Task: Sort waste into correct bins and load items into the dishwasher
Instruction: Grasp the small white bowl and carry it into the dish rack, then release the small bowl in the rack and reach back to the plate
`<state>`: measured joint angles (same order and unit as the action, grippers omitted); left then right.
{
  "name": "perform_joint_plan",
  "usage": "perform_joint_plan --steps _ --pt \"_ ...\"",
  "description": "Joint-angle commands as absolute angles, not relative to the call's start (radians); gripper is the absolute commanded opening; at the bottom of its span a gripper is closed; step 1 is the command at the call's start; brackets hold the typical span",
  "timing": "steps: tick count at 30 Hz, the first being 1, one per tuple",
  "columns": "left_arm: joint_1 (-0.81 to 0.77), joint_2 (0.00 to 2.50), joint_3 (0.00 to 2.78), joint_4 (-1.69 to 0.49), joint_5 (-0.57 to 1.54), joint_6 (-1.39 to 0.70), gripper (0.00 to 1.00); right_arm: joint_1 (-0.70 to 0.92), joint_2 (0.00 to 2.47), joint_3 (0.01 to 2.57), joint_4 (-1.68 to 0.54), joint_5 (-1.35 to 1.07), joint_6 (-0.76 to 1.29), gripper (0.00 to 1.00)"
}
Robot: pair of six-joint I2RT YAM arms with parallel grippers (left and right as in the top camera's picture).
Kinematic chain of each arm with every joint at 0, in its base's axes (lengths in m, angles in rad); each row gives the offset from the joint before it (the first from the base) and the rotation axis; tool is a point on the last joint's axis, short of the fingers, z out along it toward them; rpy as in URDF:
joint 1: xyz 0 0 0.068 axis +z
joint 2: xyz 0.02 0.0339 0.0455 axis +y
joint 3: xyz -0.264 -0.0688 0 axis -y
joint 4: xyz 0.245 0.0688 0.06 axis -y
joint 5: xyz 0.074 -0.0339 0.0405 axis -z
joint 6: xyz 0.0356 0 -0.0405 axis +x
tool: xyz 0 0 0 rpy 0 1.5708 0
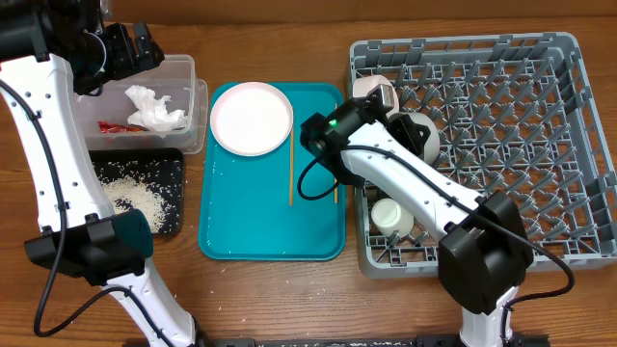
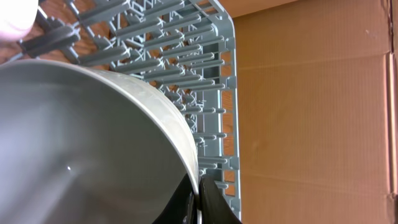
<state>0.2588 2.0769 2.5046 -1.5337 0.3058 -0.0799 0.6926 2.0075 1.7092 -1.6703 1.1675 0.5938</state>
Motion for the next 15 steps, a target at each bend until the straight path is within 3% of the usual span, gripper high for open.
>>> perform_joint_plan --steps 1,15 --pt "0.257 2.067 2.501 -1.533 0.303 -0.093 1.00 0.660 2.006 1.707 -1.634 1.203 0.599 0.04" --pt "0.257 2.067 2.501 -1.533 0.303 -0.093 1.00 0.622 2.008 1.707 -1.620 1.131 0.595 0.04"
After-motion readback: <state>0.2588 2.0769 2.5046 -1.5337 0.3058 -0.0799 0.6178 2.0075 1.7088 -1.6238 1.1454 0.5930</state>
